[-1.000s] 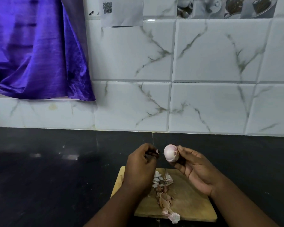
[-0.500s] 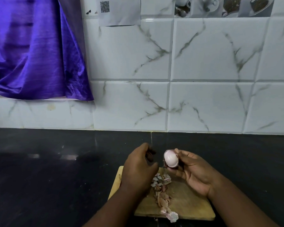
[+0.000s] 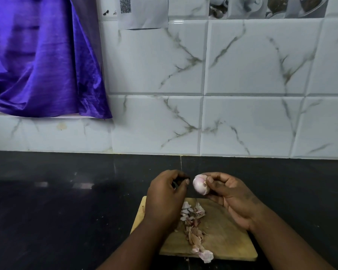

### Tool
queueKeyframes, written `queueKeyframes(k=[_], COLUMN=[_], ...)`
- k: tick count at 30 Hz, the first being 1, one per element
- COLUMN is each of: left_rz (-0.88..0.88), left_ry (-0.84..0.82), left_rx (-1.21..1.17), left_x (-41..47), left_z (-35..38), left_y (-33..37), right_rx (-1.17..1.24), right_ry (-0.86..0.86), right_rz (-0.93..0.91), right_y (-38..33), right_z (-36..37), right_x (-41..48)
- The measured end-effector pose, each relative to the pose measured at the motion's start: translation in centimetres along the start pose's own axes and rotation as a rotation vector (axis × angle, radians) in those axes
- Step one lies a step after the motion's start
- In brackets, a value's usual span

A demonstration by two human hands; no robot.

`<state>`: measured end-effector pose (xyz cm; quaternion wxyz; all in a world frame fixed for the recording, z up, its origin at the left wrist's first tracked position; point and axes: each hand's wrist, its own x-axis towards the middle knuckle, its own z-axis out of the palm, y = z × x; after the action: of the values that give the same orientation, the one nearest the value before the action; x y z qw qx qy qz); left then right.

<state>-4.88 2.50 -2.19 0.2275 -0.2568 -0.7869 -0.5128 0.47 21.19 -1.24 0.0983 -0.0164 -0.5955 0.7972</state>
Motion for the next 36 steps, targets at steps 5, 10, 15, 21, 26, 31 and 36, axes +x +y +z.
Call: queueKeyframes(k=[5,10,15,21,26,31,36], left_rz=[0.16,0.334,0.369,0.399,0.408,0.448,0.45], left_ry=[-0.02,-0.047,-0.065,-0.119,-0.1,-0.104,-0.076], left_rx=[0.125,0.301,0.305,0.324,0.312,0.326,0.312], left_x=[0.07,-0.18,-0.11,-0.01,0.0,0.11,0.1], left_z=[-0.18,0.1,0.01,0.12,0.2,0.29,0.56], left_y=[0.13,0.4,0.16,0.06,0.01,-0.26,-0.18], right_rx=[-0.178,-0.274,-0.29,-0.33,-0.331,-0.338,-0.327], right_ry=[0.054,0.052,0.014,0.001,-0.017,-0.037,-0.044], right_rz=[-0.078,-0.111,-0.137,-0.171,-0.201,-0.234,-0.252], right_y=[0.3,0.29,0.32,0.38,0.34,0.28,0.23], right_z=[0.1,0.11,0.05,-0.11,-0.18,-0.13,0.07], right_x=[-0.05,-0.21,-0.29,-0.18,-0.22,-0.35,-0.51])
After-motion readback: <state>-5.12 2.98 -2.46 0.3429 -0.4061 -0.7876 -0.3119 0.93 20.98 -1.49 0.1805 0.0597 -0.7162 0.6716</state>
